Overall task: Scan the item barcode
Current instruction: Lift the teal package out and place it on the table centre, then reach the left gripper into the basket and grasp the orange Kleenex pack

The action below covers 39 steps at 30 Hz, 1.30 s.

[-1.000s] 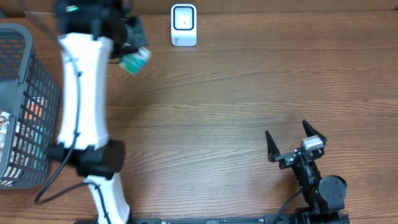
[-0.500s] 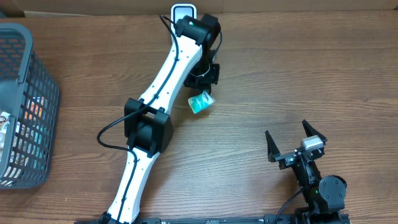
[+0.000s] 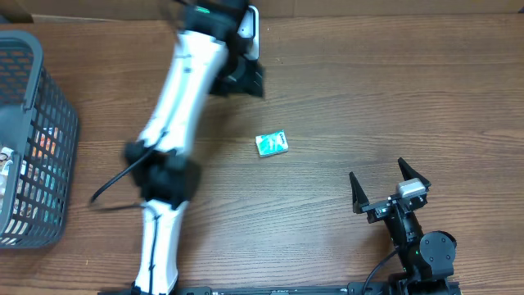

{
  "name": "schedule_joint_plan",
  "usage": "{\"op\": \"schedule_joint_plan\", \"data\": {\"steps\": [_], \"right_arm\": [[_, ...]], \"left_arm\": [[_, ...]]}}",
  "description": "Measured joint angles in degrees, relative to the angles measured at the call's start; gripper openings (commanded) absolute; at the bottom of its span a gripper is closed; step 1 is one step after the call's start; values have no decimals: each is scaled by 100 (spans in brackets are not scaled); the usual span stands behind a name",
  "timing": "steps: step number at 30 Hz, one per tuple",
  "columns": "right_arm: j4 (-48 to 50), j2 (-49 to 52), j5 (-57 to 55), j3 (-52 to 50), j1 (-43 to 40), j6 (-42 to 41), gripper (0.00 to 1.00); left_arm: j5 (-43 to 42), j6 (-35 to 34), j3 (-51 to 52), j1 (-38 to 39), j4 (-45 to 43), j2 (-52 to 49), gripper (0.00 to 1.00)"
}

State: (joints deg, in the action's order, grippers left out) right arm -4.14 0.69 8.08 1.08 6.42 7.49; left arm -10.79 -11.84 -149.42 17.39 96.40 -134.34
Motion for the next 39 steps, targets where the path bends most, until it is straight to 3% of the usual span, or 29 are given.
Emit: {"op": "schedule_joint_plan", "data": {"steps": [5, 8, 14, 16, 18, 24, 26, 36, 39], "right_arm": [[-2, 0, 2, 0, 2, 2, 100], [0, 0, 4, -2, 0, 2, 100], [-2, 0, 2, -2, 0, 2, 100], [0, 0, 2, -2, 2, 2, 100], [0, 0, 2, -2, 0, 0, 100], [2, 0, 2, -2, 0, 4, 100], [-2, 0, 0, -2, 0, 0, 100], [0, 0, 2, -2, 0, 2, 100], [0, 0, 0, -2, 2, 2, 100]], "left_arm": [[546, -15, -273, -1515, -22, 1978, 99], [804, -98, -431, -2787, -7, 2870, 100], [413, -1064, -391, -5604, -37, 2664, 100], [280, -1169, -358, -6120, -13, 2258, 91], [236, -1154, -354, -6262, 13, 2011, 86], [229, -896, -46, -6363, 15, 1434, 86], [267, -807, -4, -6363, 20, 1209, 81], [719, -564, 70, -6356, -125, 487, 81], [717, -400, 70, -6323, -334, 304, 75]]}}
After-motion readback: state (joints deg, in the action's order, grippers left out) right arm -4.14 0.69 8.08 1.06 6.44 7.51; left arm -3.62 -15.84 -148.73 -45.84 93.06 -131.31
